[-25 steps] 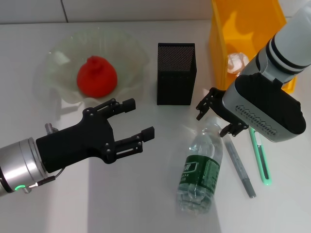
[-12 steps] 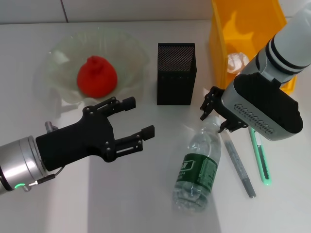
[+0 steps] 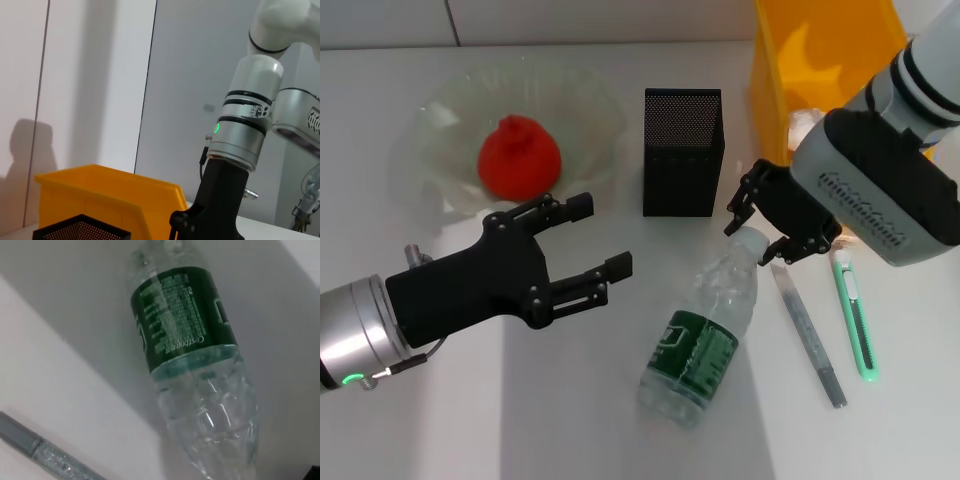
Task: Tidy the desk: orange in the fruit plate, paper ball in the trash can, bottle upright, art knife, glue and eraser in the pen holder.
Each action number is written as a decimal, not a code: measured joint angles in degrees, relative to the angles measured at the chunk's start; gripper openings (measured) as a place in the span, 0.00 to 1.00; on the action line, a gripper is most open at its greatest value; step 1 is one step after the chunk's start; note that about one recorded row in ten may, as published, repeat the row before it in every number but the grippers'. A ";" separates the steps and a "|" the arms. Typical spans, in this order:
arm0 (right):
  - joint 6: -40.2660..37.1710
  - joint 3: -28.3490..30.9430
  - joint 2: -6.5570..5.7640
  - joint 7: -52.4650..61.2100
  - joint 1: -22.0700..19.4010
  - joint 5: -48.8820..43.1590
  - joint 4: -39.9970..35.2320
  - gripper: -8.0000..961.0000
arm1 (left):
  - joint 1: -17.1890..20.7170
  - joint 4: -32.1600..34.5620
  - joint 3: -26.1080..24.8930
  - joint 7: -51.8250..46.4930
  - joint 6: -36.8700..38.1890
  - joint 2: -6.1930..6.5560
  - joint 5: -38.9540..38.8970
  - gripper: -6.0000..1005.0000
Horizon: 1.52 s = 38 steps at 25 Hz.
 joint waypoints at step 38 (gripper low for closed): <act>-12.10 19.92 0.18 12.32 -3.61 5.30 -9.31 0.44 | 1.59 0.99 -4.83 0.28 2.79 0.17 0.21 0.80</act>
